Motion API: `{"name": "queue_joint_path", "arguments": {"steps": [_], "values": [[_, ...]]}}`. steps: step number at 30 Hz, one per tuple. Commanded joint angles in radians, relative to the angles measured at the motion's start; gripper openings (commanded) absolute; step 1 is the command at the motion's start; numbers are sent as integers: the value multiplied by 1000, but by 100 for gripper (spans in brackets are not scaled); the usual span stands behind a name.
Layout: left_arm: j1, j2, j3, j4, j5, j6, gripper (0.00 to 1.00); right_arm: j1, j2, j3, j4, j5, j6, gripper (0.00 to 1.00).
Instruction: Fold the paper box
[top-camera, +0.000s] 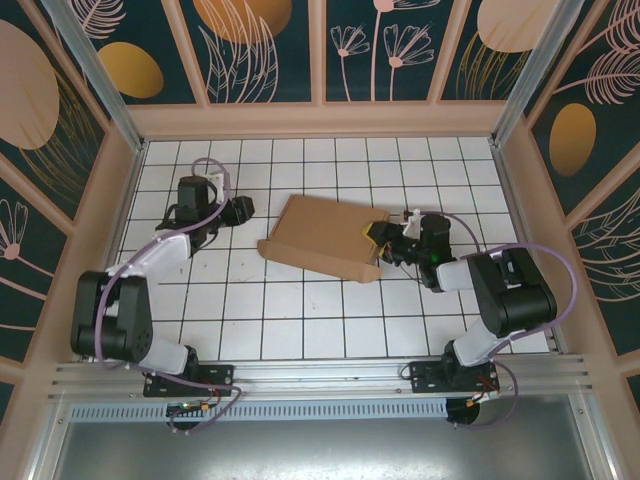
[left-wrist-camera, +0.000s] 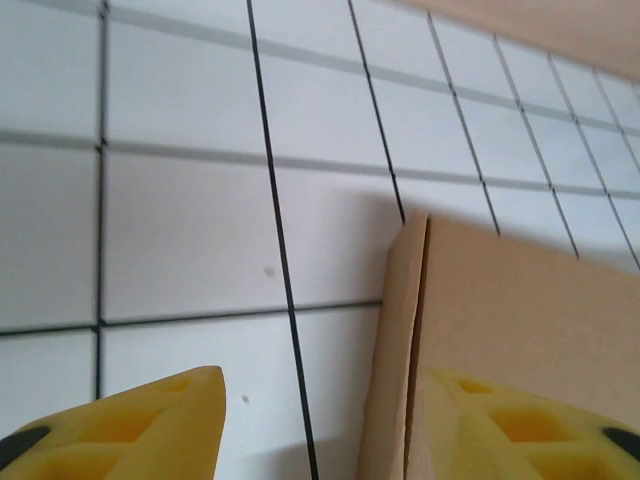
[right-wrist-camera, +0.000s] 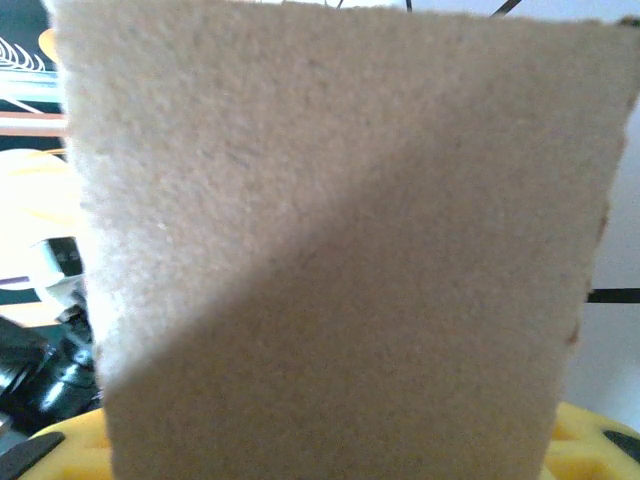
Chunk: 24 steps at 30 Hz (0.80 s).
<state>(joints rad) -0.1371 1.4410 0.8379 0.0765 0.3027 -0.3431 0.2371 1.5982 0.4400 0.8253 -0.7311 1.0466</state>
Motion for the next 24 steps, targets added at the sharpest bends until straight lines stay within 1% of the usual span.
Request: {"name": "queue_joint_path", "arguments": {"steps": [1,3,7,9,13,15,18,21,23,24], "values": [[-6,-69,-32,51,-97,56,55,-7,-22,20,-81,19,-44,49],[-47,-101,-54,80,-43,141,55,-5,-21,24,-94,17,-49,49],[-259,-154,-79,48,-114,424,56,-5,-18,25,-89,-8,-38,49],[-321,-185,-119,69,-123,515,56,-3,-17,25,-81,-18,-31,49],[-377,-240,-208,131,-71,669,58,-1,-10,30,-63,-41,-19,49],[-408,-230,-220,118,-65,742,59,5,-1,35,-56,-53,-12,49],[-451,-180,-205,75,-48,809,59,16,9,41,-32,-64,6,49],[-499,-125,-193,59,-87,879,60,26,18,49,-20,-65,18,49],[-516,-85,-185,66,-132,907,60,29,23,54,-9,-70,31,49],[-521,-69,-183,67,-136,923,61,32,25,54,2,-74,41,49]]}}
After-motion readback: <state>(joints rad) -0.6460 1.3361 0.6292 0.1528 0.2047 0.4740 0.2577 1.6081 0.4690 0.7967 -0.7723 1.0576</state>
